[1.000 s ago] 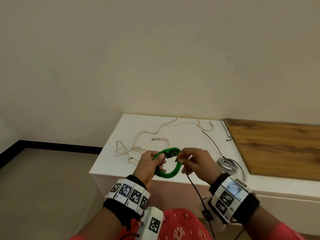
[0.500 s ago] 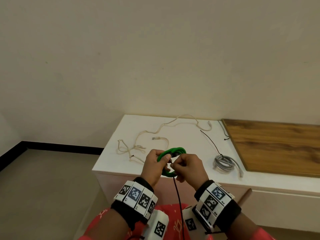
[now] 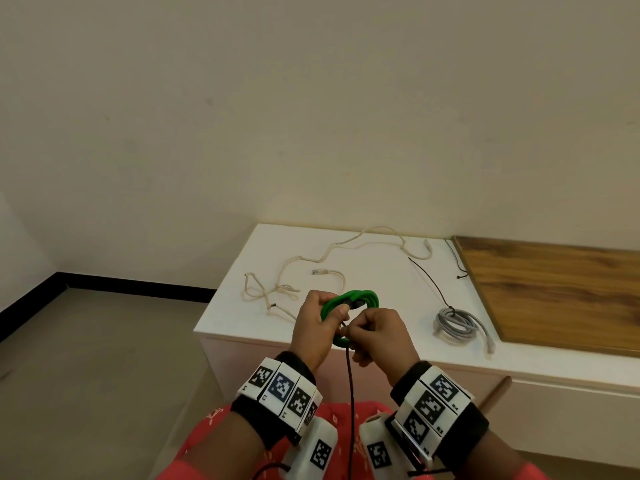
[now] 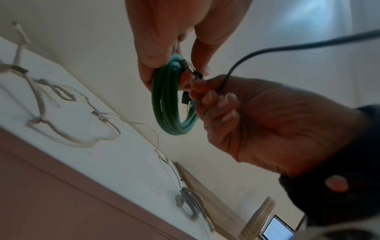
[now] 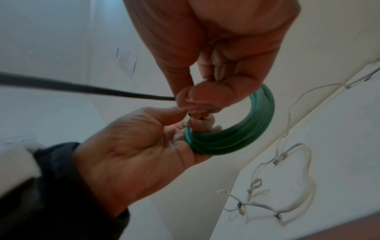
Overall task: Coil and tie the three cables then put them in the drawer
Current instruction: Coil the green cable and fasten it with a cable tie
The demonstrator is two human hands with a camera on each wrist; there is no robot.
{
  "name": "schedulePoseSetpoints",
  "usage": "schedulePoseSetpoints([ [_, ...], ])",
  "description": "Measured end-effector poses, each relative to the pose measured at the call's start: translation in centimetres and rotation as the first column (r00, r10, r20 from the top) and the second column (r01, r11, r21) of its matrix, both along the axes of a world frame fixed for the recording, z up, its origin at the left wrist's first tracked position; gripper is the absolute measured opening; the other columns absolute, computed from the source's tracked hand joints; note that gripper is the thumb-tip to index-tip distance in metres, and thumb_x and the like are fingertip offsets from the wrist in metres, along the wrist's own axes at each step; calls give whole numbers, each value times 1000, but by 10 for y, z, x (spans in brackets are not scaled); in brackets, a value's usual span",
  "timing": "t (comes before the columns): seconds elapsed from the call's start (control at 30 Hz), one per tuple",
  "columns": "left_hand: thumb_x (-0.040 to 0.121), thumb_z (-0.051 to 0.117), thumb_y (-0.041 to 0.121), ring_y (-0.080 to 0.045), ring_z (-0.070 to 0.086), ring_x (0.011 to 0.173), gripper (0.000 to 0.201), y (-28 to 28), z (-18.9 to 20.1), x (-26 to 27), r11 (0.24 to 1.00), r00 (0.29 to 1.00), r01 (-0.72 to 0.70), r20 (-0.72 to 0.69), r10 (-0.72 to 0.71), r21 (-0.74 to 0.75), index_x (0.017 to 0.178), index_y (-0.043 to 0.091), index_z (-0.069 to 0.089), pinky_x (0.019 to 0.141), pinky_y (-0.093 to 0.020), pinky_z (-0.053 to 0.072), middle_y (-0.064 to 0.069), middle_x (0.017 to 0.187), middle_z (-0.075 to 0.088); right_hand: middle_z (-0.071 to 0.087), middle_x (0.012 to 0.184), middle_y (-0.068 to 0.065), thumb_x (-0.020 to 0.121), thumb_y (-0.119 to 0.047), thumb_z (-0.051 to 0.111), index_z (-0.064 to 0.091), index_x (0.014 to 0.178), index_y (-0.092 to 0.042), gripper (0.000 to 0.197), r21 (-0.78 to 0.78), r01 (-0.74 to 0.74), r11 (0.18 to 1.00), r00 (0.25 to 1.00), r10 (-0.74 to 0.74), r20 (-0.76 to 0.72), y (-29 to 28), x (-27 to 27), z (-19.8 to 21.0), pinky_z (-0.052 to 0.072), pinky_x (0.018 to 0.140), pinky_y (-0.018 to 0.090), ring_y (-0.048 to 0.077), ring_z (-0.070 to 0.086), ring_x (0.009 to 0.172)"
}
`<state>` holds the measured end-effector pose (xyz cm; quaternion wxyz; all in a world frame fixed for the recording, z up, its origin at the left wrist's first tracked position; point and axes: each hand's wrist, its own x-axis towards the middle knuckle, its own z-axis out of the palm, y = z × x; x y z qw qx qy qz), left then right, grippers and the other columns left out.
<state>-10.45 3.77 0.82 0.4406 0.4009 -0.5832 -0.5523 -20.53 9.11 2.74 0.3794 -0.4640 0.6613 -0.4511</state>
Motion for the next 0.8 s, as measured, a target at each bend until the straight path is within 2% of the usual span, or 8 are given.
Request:
schedulePoseSetpoints([
  [0.1,90,50,7,-11,53,58,8,-2,-3,1,1000,999,-1,48,1,-16,96,10,46,52,-17,46,-1,72,55,55,51,9,81,-2,61,57,64,-4,17,-28,-35,999,998,37,51,2,2,2,44,42,21,12,53,39],
  [0.23,90,51,8,-14,54,69,10,-5,-8,3,998,996,-30,83,35,-53,96,13,45,63,-25,46,-6,84,56,58,56,5,80,8,60,59,71,-4,15,-27,-126,992,964,129,232,6,5,5,50,47,20,10,58,45],
  [0.33,90,51,8,-13,55,69,11,-7,-8,6,996,994,-45,95,51,-73,99,9,45,63,-25,47,-4,82,56,56,59,4,79,16,55,60,78,-1,18,-27,-172,985,931,172,322,7,5,3,53,51,21,10,59,49],
  [0.47,90,51,7,-15,51,66,10,-5,-9,8,993,992,-26,117,39,-112,97,12,46,62,-24,44,1,74,54,55,54,9,80,13,57,59,71,2,14,60,-57,997,958,38,283,6,1,-4,49,42,21,10,55,39],
  [0.67,89,51,6,-11,53,77,13,-1,-14,7,992,992,20,123,-5,-123,99,12,46,71,-27,44,4,83,54,49,44,9,79,6,61,51,56,0,26,189,97,977,966,-138,220,3,-12,-15,40,36,17,13,47,29],
  [0.8,89,51,7,-7,53,77,13,6,-16,2,982,985,91,163,-63,-168,98,15,45,69,-22,44,7,85,55,49,44,11,80,6,56,51,54,0,27,231,136,963,954,-190,230,-2,-12,-16,33,34,15,13,44,27],
])
